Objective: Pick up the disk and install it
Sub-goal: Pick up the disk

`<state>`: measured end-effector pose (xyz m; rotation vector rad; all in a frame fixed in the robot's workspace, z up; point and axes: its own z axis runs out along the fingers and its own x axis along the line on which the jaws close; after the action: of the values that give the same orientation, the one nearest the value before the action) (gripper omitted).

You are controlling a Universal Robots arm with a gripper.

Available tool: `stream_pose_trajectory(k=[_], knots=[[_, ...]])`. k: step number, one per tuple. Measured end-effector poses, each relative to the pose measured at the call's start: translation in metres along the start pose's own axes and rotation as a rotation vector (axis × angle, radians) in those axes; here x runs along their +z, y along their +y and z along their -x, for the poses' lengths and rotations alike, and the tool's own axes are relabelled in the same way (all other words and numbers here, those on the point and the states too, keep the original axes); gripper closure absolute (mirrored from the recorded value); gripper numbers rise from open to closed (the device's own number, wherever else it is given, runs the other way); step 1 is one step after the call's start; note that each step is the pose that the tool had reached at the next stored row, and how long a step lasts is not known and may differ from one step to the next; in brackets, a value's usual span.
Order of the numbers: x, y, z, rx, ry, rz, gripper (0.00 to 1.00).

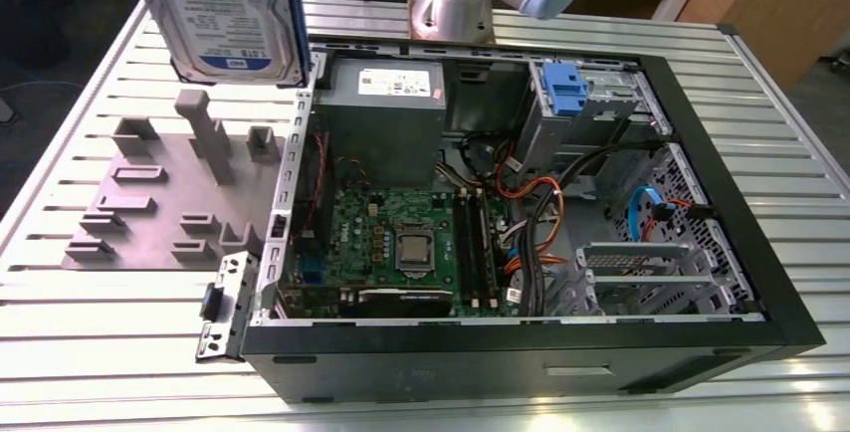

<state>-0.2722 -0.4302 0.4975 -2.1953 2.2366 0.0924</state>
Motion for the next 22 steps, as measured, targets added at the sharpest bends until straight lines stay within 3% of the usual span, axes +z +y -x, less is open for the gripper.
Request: stream_pose_trajectory(k=[3,6,11,13,22], knots=[[0.0000,-0.0106,-0.0006,0.000,-0.0001,0.0000,0.64],[0.0001,-0.0130,-0.0029,0.000,-0.0001,0.0002,0.64],[0.0003,-0.0155,-0.0127,0.000,0.0000,0.0002,0.64],[0.0005,-0.0195,-0.0139,0.000,-0.0001,0.0001,0.64],[0.0006,-0.0565,-0.0145,0.000,0.0000,0.0002,0.64]])
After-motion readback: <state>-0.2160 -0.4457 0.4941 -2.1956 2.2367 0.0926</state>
